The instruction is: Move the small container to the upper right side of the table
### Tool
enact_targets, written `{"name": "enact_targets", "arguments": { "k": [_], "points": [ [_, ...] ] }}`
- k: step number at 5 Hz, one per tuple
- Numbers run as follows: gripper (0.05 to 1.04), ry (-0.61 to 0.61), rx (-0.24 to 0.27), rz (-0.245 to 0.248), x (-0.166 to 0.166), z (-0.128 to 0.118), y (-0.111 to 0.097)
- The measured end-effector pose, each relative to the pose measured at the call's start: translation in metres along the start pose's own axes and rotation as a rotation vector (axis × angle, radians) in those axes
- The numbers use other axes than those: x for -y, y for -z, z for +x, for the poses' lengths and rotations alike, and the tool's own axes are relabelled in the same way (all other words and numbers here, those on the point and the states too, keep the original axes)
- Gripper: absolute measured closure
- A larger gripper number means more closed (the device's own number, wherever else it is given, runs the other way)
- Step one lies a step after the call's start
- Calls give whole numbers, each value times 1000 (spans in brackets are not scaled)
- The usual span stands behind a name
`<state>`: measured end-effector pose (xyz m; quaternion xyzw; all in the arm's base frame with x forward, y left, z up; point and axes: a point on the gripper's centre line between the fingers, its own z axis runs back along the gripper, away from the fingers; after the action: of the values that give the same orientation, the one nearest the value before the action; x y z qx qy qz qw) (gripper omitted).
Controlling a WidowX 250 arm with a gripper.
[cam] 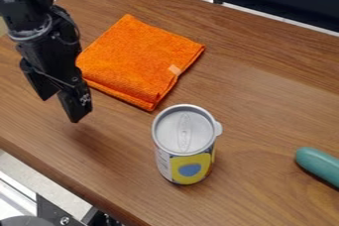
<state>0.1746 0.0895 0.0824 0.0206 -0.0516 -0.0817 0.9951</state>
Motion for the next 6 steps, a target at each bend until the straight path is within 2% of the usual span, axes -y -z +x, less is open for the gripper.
{"name": "enact_targets", "arguments": {
  "k": [1,3,6],
  "points": [
    [84,80,-13,-24,18,-1,2],
    [84,192,14,-84,63,-5,4],
    [84,93,11,-82,109,11,20]
  ]
}}
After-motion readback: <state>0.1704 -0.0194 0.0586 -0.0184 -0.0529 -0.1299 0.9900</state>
